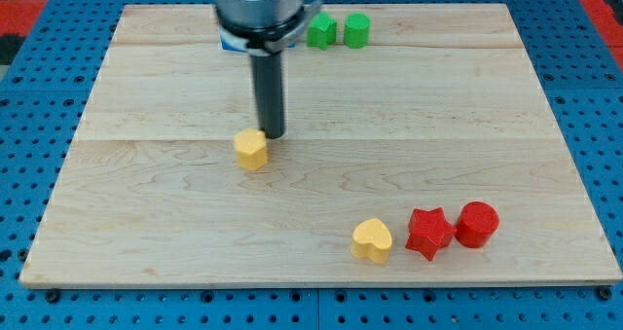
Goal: Move the yellow blocks to the bottom center
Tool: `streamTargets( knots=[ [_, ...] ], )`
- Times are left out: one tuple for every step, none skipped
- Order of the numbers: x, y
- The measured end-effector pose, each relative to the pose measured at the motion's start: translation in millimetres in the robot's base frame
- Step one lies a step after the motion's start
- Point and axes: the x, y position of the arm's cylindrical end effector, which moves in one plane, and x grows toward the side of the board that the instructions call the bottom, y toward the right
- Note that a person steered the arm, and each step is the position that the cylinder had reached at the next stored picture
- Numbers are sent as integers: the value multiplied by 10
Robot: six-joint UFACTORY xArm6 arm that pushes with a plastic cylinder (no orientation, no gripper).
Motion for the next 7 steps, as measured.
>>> streamTargets(
  knots=[
    [486,-67],
    [285,-157],
    [-17,-450],
    [515,-726],
    [806,-350],
    [797,42],
    [516,64]
  ],
)
